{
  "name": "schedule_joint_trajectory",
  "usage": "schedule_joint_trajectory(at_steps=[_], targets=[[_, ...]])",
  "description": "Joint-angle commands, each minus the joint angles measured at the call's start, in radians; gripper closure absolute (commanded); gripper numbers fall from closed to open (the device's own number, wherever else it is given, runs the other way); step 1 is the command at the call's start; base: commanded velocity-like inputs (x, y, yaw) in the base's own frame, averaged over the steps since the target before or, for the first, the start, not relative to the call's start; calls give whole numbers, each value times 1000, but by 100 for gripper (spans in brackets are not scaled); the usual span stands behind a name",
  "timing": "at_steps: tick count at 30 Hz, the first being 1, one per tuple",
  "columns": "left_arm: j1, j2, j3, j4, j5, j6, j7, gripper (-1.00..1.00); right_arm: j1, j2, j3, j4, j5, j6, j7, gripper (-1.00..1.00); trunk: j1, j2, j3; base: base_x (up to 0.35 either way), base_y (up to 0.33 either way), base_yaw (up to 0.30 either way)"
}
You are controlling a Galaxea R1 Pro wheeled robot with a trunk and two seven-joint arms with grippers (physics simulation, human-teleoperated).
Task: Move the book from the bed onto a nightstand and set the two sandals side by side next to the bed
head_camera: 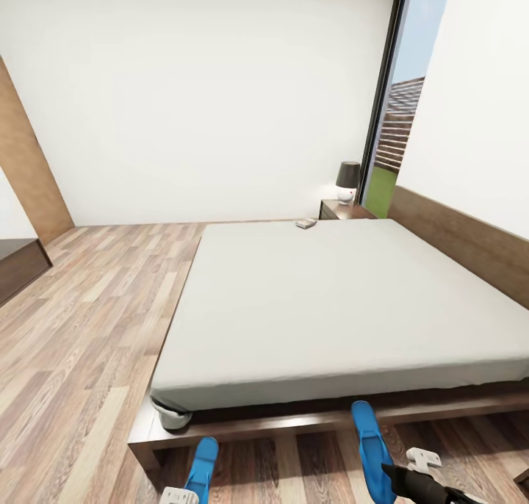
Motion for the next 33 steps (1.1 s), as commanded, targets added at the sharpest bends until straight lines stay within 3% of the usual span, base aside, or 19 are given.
schedule_joint_trajectory(at_steps=[1, 23, 33], targets=[[-1, 0, 7, 1, -10, -6, -3, 100, -2, -1, -3, 5, -5, -5, 6, 100, 4, -8, -4, 0, 0, 0], [-1, 0, 7, 1, -10, -6, -3, 100, -2, -1, -3, 5, -5, -5, 6, 100, 88, -162, -73, 0, 0, 0], [-1, 0, 7, 1, -10, -6, -3, 100, -2, -1, -3, 5, -5, -5, 6, 100, 88, -162, -73, 0, 0, 0]])
